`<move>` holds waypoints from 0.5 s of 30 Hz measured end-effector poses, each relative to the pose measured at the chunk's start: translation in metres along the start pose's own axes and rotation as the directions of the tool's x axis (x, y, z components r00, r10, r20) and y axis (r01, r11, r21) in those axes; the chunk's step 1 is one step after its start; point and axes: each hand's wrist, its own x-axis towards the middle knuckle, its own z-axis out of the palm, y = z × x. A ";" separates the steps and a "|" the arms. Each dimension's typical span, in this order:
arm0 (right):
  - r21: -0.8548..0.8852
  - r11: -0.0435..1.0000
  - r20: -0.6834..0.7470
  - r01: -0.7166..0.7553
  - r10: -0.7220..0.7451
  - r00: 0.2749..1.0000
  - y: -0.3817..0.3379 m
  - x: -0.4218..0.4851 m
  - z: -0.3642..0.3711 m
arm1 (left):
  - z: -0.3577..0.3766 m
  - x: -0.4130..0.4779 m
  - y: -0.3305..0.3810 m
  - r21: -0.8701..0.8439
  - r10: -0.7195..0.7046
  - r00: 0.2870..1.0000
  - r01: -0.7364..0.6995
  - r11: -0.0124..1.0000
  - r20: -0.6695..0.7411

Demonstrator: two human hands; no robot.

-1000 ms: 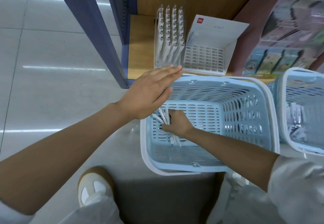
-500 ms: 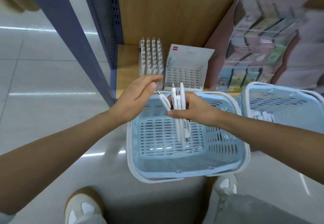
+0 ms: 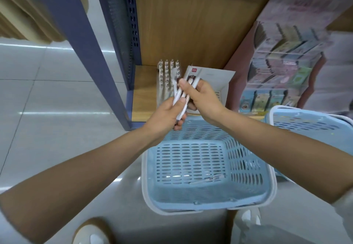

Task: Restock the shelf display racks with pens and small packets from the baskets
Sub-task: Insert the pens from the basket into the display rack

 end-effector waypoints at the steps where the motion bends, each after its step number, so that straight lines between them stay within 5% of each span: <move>1: 0.032 0.999 -0.003 -0.019 0.019 1.000 0.003 0.003 -0.001 | -0.001 0.001 -0.001 0.037 0.005 1.000 -0.005 0.999 -0.016; 6: 0.202 0.973 0.036 -0.110 0.105 0.994 0.014 0.011 -0.010 | -0.010 0.002 -0.006 0.135 -0.059 0.998 0.054 0.989 0.036; 11: 0.128 0.986 0.102 -0.110 0.097 0.990 0.017 0.015 -0.010 | -0.016 0.007 0.004 0.041 -0.156 0.981 0.152 0.988 0.113; 15: 0.064 0.993 0.134 -0.103 0.094 0.987 0.013 0.018 -0.008 | -0.017 0.013 0.005 0.013 -0.120 0.992 0.120 0.993 0.035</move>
